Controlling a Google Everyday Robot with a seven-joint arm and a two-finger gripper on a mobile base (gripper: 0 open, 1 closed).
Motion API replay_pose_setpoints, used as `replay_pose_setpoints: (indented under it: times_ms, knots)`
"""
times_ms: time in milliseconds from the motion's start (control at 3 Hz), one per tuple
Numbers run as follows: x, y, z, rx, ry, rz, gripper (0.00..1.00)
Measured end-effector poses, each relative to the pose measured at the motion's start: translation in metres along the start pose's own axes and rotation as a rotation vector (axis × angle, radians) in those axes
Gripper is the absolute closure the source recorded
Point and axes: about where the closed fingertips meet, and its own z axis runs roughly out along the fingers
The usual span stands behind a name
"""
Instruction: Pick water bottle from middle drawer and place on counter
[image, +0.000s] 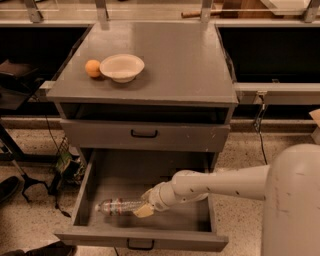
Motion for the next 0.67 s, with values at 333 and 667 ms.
replay_pose_setpoints:
  times_ms: [333, 667]
  knots:
    - [-0.024, 0.003, -0.055, 0.014, -0.023, -0.059, 1.0]
    - [-0.038, 0.01, -0.126, 0.062, -0.008, -0.108, 1.0]
